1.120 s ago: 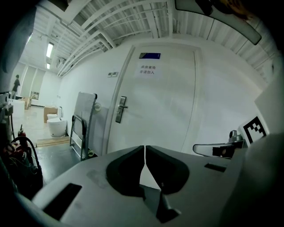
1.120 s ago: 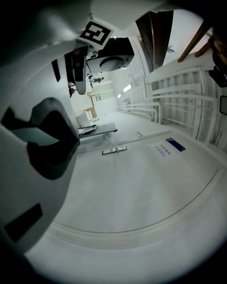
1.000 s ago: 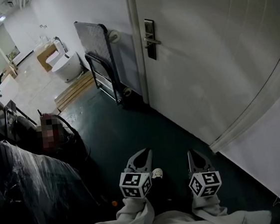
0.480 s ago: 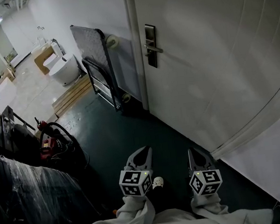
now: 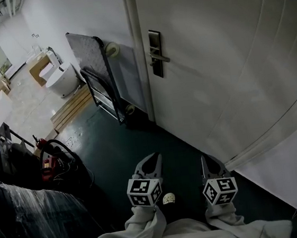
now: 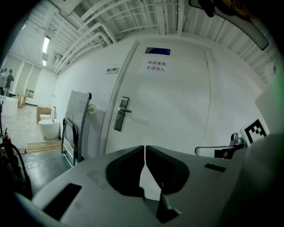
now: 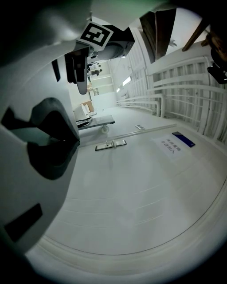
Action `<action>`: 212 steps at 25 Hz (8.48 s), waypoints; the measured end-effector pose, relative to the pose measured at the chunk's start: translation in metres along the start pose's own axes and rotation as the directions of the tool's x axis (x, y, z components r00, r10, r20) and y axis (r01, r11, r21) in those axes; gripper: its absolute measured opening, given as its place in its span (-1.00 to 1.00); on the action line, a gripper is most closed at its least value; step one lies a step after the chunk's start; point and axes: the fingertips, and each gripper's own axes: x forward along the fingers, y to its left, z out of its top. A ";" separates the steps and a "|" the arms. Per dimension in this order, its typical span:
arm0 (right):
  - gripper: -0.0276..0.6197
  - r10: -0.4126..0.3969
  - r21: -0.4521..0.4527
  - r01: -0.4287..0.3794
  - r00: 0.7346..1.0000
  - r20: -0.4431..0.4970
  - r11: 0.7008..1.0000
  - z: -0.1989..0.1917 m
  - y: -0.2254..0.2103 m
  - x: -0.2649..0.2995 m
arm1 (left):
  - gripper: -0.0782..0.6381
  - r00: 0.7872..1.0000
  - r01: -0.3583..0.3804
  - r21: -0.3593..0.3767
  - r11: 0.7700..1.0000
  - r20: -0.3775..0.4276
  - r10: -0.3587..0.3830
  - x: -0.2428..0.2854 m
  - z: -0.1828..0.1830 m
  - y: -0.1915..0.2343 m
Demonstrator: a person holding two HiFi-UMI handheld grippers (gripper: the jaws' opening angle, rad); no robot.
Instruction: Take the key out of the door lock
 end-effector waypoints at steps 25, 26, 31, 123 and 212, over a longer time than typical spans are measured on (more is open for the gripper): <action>-0.75 -0.018 0.031 0.019 0.999 -0.047 0.999 -0.017 0.006 0.045 | -0.72 0.998 -0.026 -0.026 0.999 -0.050 0.025 0.008 -0.016 0.042; -0.75 -0.014 0.032 0.015 0.999 -0.047 0.999 -0.017 0.006 0.048 | -0.72 0.998 -0.030 -0.025 0.999 -0.051 0.028 0.009 -0.015 0.043; -0.75 0.007 0.034 -0.005 0.999 -0.046 0.999 -0.009 0.001 0.066 | -0.72 0.998 -0.051 -0.019 0.999 -0.049 0.050 0.022 -0.009 0.051; -0.75 0.042 0.035 -0.040 0.997 -0.065 0.999 0.106 -0.070 0.394 | -0.72 0.985 0.149 -0.451 0.880 -0.011 -0.172 0.353 0.106 0.197; -0.75 -0.007 -0.014 0.006 0.997 -0.081 1.000 0.106 -0.077 0.407 | -0.71 0.979 0.206 -0.923 0.326 0.192 -0.073 0.437 0.137 0.230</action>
